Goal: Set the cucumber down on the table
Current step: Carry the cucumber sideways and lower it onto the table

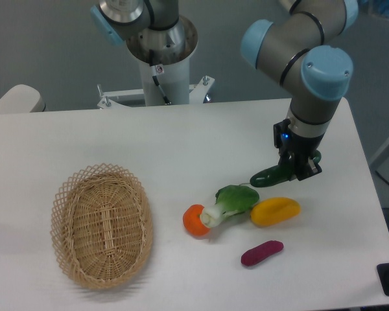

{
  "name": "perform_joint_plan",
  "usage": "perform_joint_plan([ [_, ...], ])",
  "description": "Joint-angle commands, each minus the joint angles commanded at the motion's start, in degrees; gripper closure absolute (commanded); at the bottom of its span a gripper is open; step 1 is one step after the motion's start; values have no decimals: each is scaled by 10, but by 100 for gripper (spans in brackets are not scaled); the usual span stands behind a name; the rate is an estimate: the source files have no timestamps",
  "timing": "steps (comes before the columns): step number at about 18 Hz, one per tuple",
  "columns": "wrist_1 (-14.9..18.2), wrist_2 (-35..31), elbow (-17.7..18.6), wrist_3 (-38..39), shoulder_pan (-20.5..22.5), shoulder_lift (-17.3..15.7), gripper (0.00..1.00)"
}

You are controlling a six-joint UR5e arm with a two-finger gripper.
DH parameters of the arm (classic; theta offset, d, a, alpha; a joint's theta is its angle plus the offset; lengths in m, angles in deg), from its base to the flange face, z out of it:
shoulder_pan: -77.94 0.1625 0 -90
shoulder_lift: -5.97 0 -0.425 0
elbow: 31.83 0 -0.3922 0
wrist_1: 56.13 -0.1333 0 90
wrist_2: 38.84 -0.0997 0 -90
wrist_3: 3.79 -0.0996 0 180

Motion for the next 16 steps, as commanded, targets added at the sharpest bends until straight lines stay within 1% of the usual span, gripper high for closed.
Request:
perform_joint_plan([
  [2, -48, -3, 16, -10, 6, 18, 79],
  [3, -61, -3, 13, -18, 15, 23, 79],
  [5, -67, -4, 13, -52, 19, 36, 79],
  [7, -71, -5, 11, -81, 21, 57, 79],
  [9, -71, -7, 4, -111, 35, 76, 79],
  [11, -73, -5, 5, -133, 52, 80, 79],
  [14, -73, -6, 7, -160, 60, 90, 79],
  [16, -73, -5, 16, -164, 68, 90, 79],
])
